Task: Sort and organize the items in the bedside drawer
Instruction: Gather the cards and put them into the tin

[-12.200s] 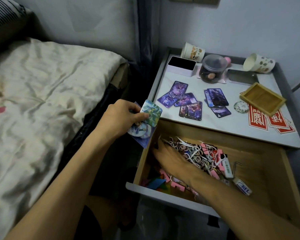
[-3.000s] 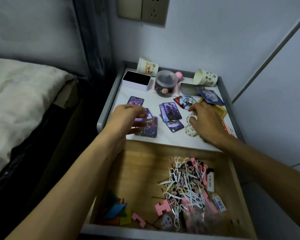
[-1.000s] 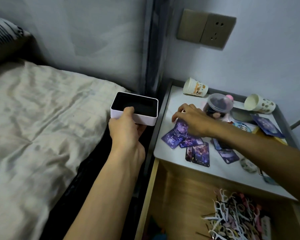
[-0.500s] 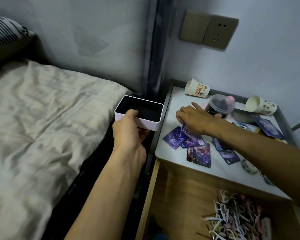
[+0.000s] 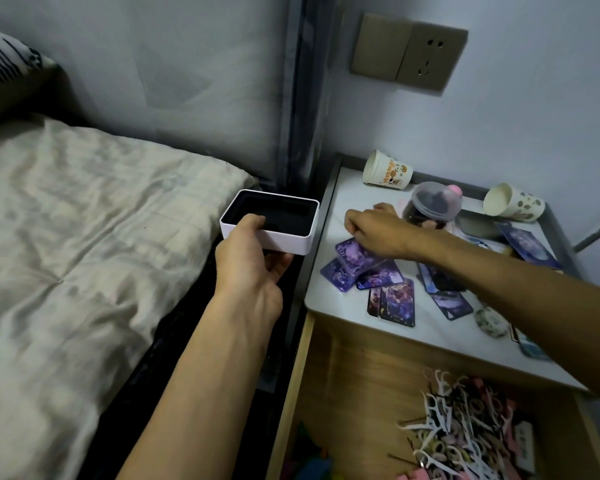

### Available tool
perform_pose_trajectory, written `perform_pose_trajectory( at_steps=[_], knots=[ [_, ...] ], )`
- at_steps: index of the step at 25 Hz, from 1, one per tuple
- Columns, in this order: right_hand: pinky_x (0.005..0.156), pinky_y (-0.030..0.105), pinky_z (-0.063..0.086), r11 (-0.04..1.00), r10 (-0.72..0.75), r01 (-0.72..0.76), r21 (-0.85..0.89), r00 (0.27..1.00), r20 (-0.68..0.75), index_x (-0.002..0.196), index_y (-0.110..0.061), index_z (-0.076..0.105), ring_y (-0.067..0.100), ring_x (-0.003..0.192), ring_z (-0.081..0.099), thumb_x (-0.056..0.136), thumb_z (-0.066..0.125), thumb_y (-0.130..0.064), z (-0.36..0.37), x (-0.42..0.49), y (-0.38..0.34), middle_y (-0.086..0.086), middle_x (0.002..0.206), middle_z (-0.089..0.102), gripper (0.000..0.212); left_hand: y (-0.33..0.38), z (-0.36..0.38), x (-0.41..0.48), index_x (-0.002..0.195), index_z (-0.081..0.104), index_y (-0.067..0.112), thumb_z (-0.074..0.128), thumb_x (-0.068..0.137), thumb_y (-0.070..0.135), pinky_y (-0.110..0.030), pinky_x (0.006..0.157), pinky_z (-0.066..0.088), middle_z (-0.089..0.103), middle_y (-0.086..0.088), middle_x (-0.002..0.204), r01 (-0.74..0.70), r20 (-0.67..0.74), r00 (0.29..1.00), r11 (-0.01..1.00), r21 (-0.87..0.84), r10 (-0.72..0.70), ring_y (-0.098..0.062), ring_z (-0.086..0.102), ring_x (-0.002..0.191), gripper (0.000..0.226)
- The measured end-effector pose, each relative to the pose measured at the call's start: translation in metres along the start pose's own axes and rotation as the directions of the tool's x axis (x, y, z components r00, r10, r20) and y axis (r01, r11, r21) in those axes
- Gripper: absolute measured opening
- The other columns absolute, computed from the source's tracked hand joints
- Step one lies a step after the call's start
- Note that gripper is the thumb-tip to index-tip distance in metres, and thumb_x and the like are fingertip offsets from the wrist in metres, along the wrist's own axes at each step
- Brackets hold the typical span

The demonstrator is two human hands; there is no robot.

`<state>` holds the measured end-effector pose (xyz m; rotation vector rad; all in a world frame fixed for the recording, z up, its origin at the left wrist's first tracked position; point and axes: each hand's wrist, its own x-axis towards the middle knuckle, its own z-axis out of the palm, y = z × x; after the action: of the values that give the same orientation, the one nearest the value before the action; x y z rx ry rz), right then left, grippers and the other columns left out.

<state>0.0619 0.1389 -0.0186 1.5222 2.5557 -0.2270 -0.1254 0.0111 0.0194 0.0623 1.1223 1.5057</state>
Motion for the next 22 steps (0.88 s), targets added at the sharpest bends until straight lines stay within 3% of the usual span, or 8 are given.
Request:
perform_pose_trajectory(
  at_steps=[4, 7, 10, 14, 18, 20, 22],
  knots=[
    [0.118, 0.048, 0.01, 0.994, -0.078, 0.078, -0.078, 0.997, 0.011, 0.112, -0.022, 0.052, 0.022, 0.116, 0.049, 0.096, 0.047, -0.015, 0.011, -0.001, -0.004, 0.001, 0.112, 0.055, 0.018, -0.001, 0.001, 0.0, 0.107, 0.058, 0.011, 0.056, 0.092, 0.016, -0.028, 0.056, 0.052, 0.061, -0.011, 0.096, 0.012, 0.012, 1.0, 1.0, -0.007, -0.012, -0.021, 0.061, 0.076, 0.016],
    [0.11, 0.042, 0.032, 0.994, -0.104, 0.101, 0.027, 0.986, 0.133, 0.132, -0.025, 0.047, 0.02, 0.12, 0.045, 0.088, 0.066, -0.04, 0.002, -0.005, -0.004, 0.0, 0.13, 0.047, 0.05, 0.0, 0.001, 0.002, 0.109, 0.058, 0.011, 0.056, 0.092, 0.016, -0.028, 0.057, 0.051, 0.06, -0.011, 0.098, 0.026, 0.012, 1.0, 1.0, -0.012, -0.025, -0.021, 0.061, 0.077, 0.018],
    [0.097, 0.038, 0.044, 0.994, -0.103, 0.109, -0.016, 0.974, 0.204, 0.129, -0.026, 0.046, 0.018, 0.112, 0.044, 0.071, 0.082, -0.045, 0.003, -0.008, -0.008, -0.002, 0.124, 0.045, 0.071, 0.0, 0.002, 0.003, 0.111, 0.058, 0.011, 0.056, 0.092, 0.016, -0.028, 0.057, 0.051, 0.06, -0.012, 0.1, 0.034, 0.011, 0.999, 0.999, -0.015, -0.034, -0.021, 0.061, 0.077, 0.019],
    [0.092, 0.036, 0.044, 0.994, -0.078, 0.092, -0.06, 0.976, 0.205, 0.122, -0.023, 0.05, 0.02, 0.108, 0.046, 0.066, 0.086, -0.043, 0.006, -0.002, -0.013, -0.001, 0.115, 0.048, 0.07, -0.004, 0.002, 0.001, 0.108, 0.059, 0.01, 0.056, 0.092, 0.016, -0.029, 0.058, 0.051, 0.061, -0.011, 0.098, 0.03, 0.011, 0.999, 1.0, 0.008, -0.03, -0.022, 0.061, 0.078, 0.017],
    [0.087, 0.034, 0.039, 0.978, -0.091, 0.122, -0.171, 0.98, 0.178, 0.121, -0.025, 0.054, 0.017, 0.103, 0.042, 0.063, 0.084, -0.054, 0.005, 0.005, -0.014, -0.004, 0.106, 0.046, 0.072, -0.001, 0.002, 0.0, 0.098, 0.059, 0.011, 0.056, 0.092, 0.015, -0.028, 0.057, 0.052, 0.062, -0.01, 0.091, 0.012, 0.017, 1.0, 1.0, -0.007, -0.011, -0.021, 0.061, 0.076, 0.008],
    [0.083, 0.031, 0.032, 0.954, -0.149, 0.179, -0.241, 0.979, 0.139, 0.123, -0.023, 0.057, 0.015, 0.099, 0.036, 0.068, 0.079, -0.057, 0.004, 0.001, -0.016, -0.003, 0.105, 0.042, 0.069, -0.003, 0.003, -0.001, 0.1, 0.059, 0.011, 0.056, 0.092, 0.014, -0.029, 0.058, 0.053, 0.062, -0.011, 0.092, 0.006, 0.022, 1.0, 1.0, -0.004, -0.006, -0.023, 0.062, 0.079, 0.01],
    [0.083, 0.03, 0.036, 0.958, -0.184, 0.195, -0.212, 0.98, 0.072, 0.122, -0.02, 0.059, 0.015, 0.1, 0.041, 0.073, 0.077, -0.052, 0.002, -0.007, -0.016, -0.001, 0.109, 0.049, 0.061, -0.005, 0.004, -0.001, 0.11, 0.06, 0.009, 0.057, 0.091, 0.015, -0.031, 0.061, 0.054, 0.062, -0.012, 0.096, 0.0, 0.034, 0.999, 1.0, 0.006, 0.0, -0.024, 0.062, 0.083, 0.019]
  ],
)
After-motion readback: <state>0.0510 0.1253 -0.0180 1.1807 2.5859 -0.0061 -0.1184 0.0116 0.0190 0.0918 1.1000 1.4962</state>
